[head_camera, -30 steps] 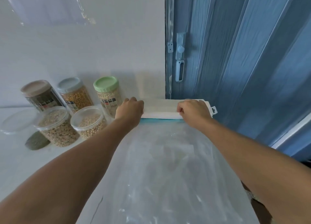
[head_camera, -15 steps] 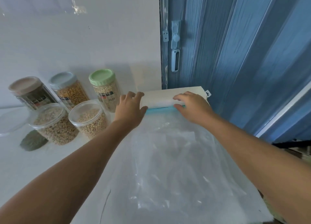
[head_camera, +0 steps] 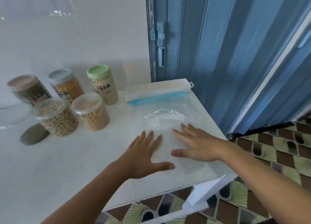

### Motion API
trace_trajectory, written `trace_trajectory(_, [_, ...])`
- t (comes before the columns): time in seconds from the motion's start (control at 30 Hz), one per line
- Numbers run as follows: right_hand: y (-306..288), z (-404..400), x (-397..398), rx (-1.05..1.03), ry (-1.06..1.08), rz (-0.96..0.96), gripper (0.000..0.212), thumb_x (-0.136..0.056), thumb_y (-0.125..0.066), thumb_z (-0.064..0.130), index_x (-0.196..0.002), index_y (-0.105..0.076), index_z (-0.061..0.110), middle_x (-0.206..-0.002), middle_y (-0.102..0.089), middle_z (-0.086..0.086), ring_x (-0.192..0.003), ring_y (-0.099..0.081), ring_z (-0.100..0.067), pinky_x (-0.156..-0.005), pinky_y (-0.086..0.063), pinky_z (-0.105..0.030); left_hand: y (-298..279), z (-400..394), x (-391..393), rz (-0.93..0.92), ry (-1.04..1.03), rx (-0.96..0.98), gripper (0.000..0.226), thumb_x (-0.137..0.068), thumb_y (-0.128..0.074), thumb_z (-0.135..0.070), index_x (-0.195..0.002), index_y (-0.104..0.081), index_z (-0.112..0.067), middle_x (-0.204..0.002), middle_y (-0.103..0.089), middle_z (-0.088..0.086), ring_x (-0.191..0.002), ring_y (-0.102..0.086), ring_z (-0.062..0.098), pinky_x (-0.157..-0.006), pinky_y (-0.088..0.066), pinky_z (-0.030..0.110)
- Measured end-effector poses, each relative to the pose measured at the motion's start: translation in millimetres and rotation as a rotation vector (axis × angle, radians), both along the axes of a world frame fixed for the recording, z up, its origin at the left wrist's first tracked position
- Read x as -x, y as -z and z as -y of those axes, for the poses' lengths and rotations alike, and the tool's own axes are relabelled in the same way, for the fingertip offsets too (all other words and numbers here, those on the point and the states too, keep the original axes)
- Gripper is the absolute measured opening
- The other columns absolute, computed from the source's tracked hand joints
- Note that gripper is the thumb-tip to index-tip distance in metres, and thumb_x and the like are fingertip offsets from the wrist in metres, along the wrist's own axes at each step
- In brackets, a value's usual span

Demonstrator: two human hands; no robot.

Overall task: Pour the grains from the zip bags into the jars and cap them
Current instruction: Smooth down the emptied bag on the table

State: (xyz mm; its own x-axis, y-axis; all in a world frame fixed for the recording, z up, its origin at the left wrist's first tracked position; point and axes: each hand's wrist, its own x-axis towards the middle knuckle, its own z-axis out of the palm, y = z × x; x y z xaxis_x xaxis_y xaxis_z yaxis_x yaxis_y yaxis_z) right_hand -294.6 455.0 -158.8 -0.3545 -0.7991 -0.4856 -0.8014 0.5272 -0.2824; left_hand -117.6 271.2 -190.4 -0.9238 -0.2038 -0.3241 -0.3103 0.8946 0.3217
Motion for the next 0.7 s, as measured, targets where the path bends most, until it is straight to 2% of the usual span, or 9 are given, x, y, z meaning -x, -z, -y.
trace_trajectory(0.13, [38, -9, 0, 0.06, -0.05, -0.107, 0.105, -0.08, -0.019, 0.098, -0.158, 0.024, 0.043, -0.164, 0.037, 0.005, -0.153, 0.032, -0.018, -0.129, 0.008, -0.047, 15, -5, -2, 0.013, 0.016, 0.091, 0.12, -0.071, -0.031, -0.105, -0.16, 0.02, -0.044, -0.165, 0.036, -0.008, -0.151, 0.037, 0.019, -0.128, 0.012, 0.044])
trace_trajectory(0.3, [49, -11, 1, 0.11, -0.062, -0.149, 0.106, -0.08, -0.019, 0.098, -0.159, 0.023, 0.041, -0.165, 0.037, 0.002, -0.153, 0.033, -0.02, -0.127, 0.012, -0.047, 19, -7, 0, 0.009, 0.016, 0.153, 0.12, -0.072, -0.034, -0.104, -0.16, 0.021, -0.044, -0.165, 0.037, -0.004, -0.151, 0.037, 0.022, -0.126, 0.015, 0.041])
trace_trajectory(0.37, [48, -12, 1, 0.111, -0.064, -0.139, 0.109, -0.076, -0.016, 0.099, -0.16, 0.023, 0.04, -0.166, 0.036, 0.002, -0.153, 0.033, -0.02, -0.127, 0.013, -0.047, 17, -9, 0, -0.01, -0.005, 0.135, 0.12, -0.072, -0.037, -0.104, -0.161, 0.018, -0.045, -0.166, 0.036, -0.005, -0.151, 0.038, 0.021, -0.128, 0.014, 0.045])
trace_trajectory(0.43, [47, -12, 1, 0.108, -0.072, -0.127, 0.113, -0.069, -0.01, 0.101, -0.16, 0.023, 0.041, -0.166, 0.035, 0.002, -0.153, 0.032, -0.021, -0.127, 0.013, -0.048, 16, -14, -4, -0.114, -0.039, 0.137, 0.12, -0.071, -0.042, -0.102, -0.163, 0.008, -0.045, -0.169, 0.031, -0.006, -0.153, 0.035, 0.02, -0.127, 0.015, 0.046])
trace_trajectory(0.5, [46, -12, 2, 0.103, -0.077, -0.119, 0.115, -0.067, -0.009, 0.101, -0.16, 0.022, 0.04, -0.167, 0.034, 0.002, -0.154, 0.031, -0.022, -0.127, 0.013, -0.049, 15, -22, -9, -0.328, -0.041, 0.197, 0.112, -0.074, -0.05, -0.098, -0.165, -0.015, -0.042, -0.174, 0.008, 0.0, -0.16, 0.016, 0.026, -0.128, 0.008, 0.047])
trace_trajectory(0.53, [47, -11, 3, 0.102, -0.077, -0.113, 0.116, -0.067, -0.009, 0.101, -0.16, 0.022, 0.039, -0.167, 0.034, 0.001, -0.154, 0.031, -0.023, -0.127, 0.012, -0.05, 14, -26, -12, -0.447, -0.013, 0.231, 0.103, -0.077, -0.055, -0.093, -0.161, -0.031, -0.038, -0.172, -0.014, 0.004, -0.16, -0.004, 0.031, -0.129, -0.004, 0.049])
trace_trajectory(0.6, [48, -10, 5, 0.103, -0.079, -0.103, 0.117, -0.066, -0.009, 0.102, -0.16, 0.023, 0.039, -0.166, 0.035, 0.0, -0.154, 0.031, -0.024, -0.127, 0.012, -0.051, 16, -34, -17, -0.635, 0.063, 0.24, 0.08, -0.084, -0.064, -0.08, -0.144, -0.058, -0.027, -0.149, -0.051, 0.005, -0.141, -0.044, 0.028, -0.117, -0.037, 0.048])
trace_trajectory(0.63, [48, -10, 6, 0.105, -0.08, -0.098, 0.117, -0.066, -0.009, 0.102, -0.16, 0.023, 0.039, -0.166, 0.035, 0.0, -0.154, 0.031, -0.025, -0.126, 0.012, -0.052, 17, -37, -19, -0.674, 0.083, 0.212, 0.072, -0.086, -0.067, -0.075, -0.137, -0.065, -0.024, -0.137, -0.058, 0.002, -0.129, -0.053, 0.024, -0.108, -0.047, 0.043])
trace_trajectory(0.7, [50, -9, 7, 0.108, -0.076, -0.09, 0.119, -0.064, -0.008, 0.103, -0.16, 0.022, 0.04, -0.166, 0.035, 0.0, -0.154, 0.031, -0.025, -0.126, 0.012, -0.052, 18, -41, -23, -0.656, 0.092, 0.161, 0.066, -0.088, -0.07, -0.07, -0.131, -0.068, -0.021, -0.127, -0.065, -0.001, -0.116, -0.062, 0.018, -0.098, -0.053, 0.036])
